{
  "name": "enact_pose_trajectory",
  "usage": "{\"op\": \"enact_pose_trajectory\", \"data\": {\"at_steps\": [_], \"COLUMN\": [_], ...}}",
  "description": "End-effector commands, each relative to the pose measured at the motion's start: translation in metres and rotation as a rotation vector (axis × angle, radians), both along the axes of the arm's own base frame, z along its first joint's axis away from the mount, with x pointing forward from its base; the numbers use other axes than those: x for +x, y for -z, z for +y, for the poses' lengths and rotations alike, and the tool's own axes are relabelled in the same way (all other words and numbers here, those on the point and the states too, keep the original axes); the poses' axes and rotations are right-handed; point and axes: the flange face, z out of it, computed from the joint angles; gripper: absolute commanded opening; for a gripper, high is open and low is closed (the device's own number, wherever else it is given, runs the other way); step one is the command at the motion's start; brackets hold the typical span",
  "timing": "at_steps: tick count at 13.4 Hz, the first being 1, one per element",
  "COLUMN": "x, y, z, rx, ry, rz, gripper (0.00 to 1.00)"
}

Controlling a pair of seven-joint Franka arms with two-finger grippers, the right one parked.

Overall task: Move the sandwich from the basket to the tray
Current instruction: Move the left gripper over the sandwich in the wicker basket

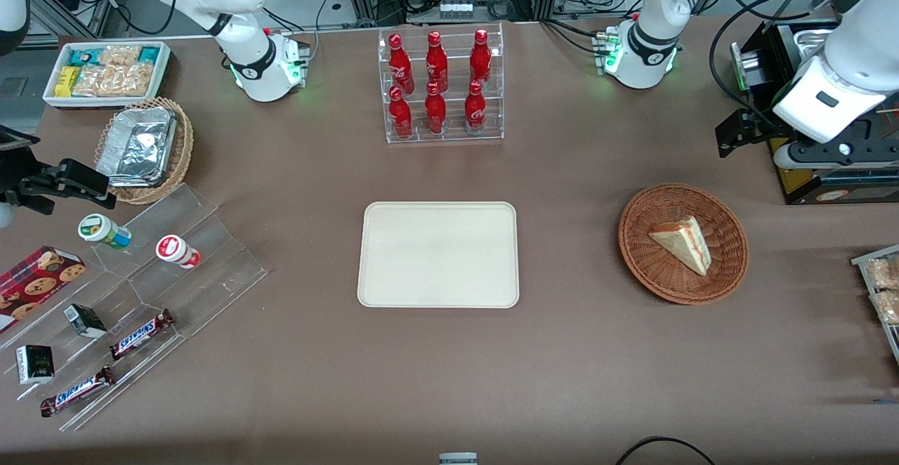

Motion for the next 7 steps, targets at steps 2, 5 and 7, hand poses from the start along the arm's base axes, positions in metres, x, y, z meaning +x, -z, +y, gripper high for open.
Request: {"op": "enact_pose_trajectory", "data": {"at_steps": [2, 5, 7], "x": [0.008, 0.03, 0.036], "y": [0.005, 0.044, 0.065], "z": [0.007, 0.022, 0.04], "rx": [-0.006, 0.067, 0.064], "ry": [-0.018, -0.076, -0.203], "rz": [0.024, 0.054, 0.04], "gripper": [1.0, 1.0, 1.0]}}
